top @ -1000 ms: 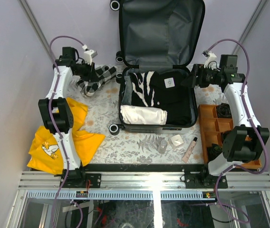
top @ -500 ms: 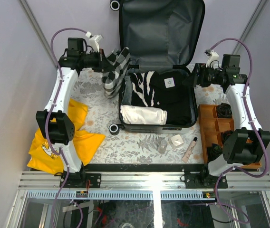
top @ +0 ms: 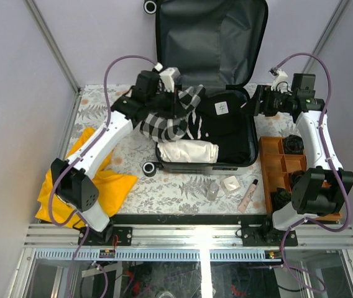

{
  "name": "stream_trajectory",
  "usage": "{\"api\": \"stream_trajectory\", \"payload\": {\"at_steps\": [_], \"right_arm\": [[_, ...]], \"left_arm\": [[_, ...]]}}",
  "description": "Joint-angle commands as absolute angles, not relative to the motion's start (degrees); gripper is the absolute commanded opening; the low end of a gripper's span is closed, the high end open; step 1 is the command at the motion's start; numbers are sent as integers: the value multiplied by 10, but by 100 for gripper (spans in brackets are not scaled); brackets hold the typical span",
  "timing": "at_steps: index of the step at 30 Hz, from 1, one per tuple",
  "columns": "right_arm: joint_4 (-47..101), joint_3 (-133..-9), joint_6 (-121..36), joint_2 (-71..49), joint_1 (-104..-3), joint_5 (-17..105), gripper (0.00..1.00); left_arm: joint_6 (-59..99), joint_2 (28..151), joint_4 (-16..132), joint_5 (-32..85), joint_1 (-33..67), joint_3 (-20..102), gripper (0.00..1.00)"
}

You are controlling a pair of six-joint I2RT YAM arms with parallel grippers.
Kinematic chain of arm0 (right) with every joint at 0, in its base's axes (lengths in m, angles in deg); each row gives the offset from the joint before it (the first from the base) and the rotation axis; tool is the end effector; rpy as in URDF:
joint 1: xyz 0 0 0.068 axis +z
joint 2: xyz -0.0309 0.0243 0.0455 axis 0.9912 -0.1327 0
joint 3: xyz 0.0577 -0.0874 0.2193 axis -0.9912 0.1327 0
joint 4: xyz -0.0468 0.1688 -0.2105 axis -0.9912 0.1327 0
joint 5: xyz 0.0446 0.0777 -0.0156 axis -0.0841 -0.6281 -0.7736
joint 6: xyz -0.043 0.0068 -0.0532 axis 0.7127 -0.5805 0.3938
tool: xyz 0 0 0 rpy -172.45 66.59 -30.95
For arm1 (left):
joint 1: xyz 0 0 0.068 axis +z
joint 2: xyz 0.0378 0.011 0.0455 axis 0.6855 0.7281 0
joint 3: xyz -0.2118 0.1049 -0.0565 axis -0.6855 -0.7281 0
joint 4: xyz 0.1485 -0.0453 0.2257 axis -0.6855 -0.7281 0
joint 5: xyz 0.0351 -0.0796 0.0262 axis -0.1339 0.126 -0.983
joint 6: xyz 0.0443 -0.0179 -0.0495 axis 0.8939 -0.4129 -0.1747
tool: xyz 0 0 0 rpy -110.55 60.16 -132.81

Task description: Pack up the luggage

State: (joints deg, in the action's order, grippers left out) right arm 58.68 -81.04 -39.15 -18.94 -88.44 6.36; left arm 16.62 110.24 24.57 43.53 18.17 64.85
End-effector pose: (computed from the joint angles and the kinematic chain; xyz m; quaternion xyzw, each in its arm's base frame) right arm 0.3716 0.0001 0.3241 -0.1078 0.8336 0.3318 0.4282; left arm 0.3608 -0.1954 0.3399 0.1821 0.8381 -0.3433 0.3829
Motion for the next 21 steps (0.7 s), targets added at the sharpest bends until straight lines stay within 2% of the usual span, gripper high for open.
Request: {"api": "stream_trajectory", "payload": {"at_steps": [1,8,14,20,21], "right_arm": [[593,-806,-386,-161,-887,45,80],[607,-789,-382,-166,-887,40,78],[622,-786,-370,-171,-887,57,78],[632,-782,-361,-174,-886,74,77],[633,-781,-360,-174,-887,75,77]], "left_arm": [[101,1064,307,279,102,638,0],[45,1141,305,125,4,667,0],[-66,1255,283,66,-24,758,0],[-99,1329,284,48,-57,837,0],[-95,1332,288,55,-57,841,8]]}}
